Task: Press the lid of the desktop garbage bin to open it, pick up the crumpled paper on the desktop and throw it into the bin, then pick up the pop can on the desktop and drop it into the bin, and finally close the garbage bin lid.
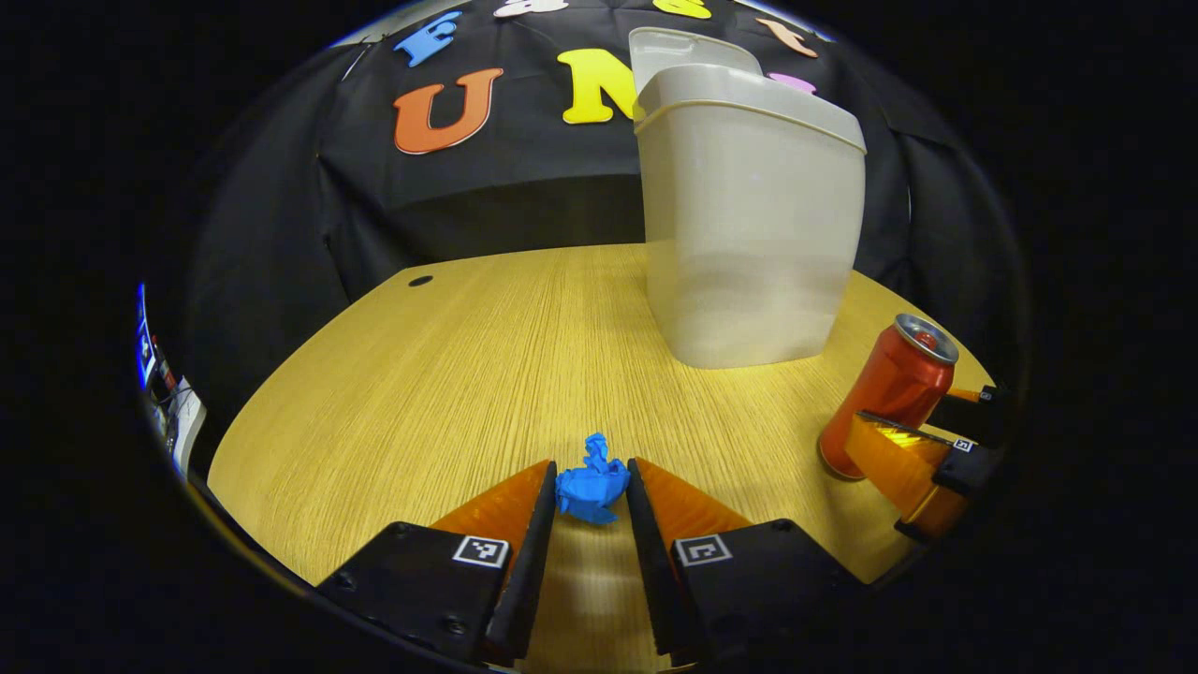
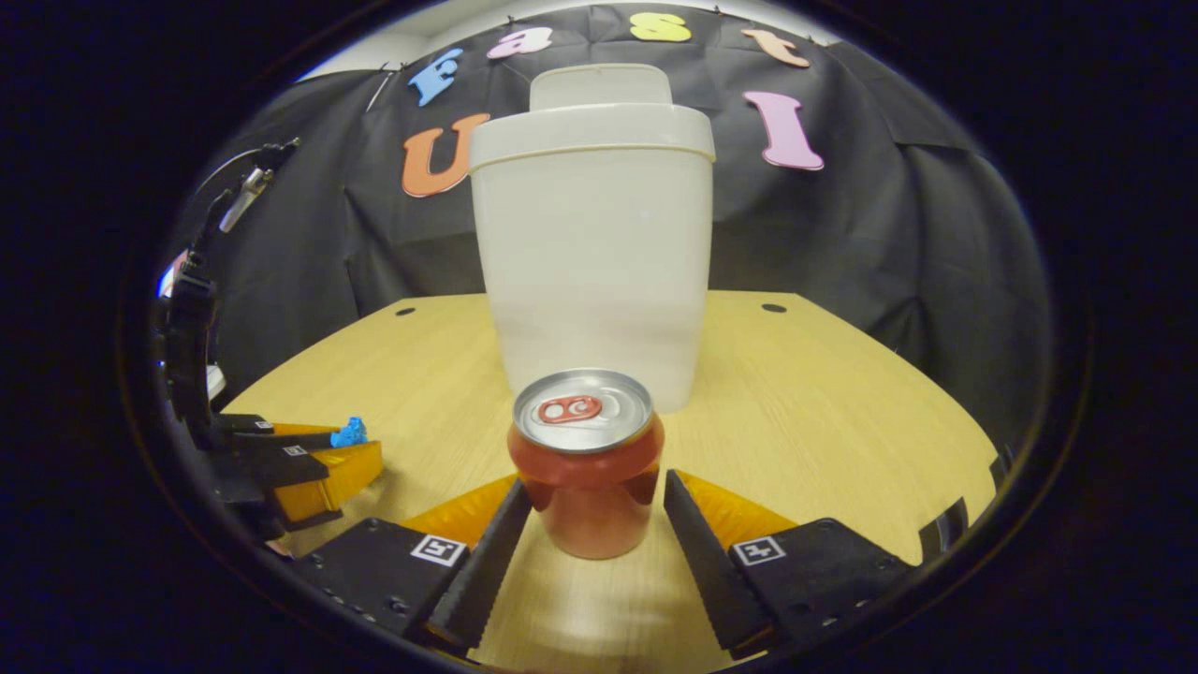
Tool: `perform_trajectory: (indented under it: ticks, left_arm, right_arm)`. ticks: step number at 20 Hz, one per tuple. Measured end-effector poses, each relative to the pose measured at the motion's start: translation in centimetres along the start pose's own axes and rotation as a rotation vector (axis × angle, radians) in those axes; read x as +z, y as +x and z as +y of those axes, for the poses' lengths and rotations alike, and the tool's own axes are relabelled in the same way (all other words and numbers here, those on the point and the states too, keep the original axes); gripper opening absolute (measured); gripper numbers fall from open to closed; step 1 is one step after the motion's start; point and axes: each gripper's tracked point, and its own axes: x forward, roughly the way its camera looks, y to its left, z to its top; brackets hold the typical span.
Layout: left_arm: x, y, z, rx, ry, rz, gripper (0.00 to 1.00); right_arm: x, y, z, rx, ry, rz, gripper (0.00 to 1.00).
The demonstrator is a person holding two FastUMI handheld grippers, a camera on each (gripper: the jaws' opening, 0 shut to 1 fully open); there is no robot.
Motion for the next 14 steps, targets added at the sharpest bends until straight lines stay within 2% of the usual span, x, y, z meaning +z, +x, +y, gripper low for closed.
perform_trajectory:
  ticks: [1,2,8,14]
  left_arm:
    - [0.3,-0.2,0.2,0.009,-0.001,-0.014,0.5]
    - [0.4,-0.3,0.3,0.011,-0.005,-0.023,0.5]
    - [2.5,-2.3,1.7,0.06,-0.022,-0.09,0.5]
    - [4.5,-4.5,2.8,0.075,-0.065,-0.161,0.5]
  right_arm:
    - [0.0,-0.1,-0.1,0.001,0.006,0.001,0.82]
    - [0.1,-0.2,-0.1,0.001,0.008,0.002,0.81]
    - [2.4,-1.9,-1.4,-0.012,0.031,-0.044,0.8]
    - [5.7,-4.7,-3.3,-0.025,0.047,-0.122,0.8]
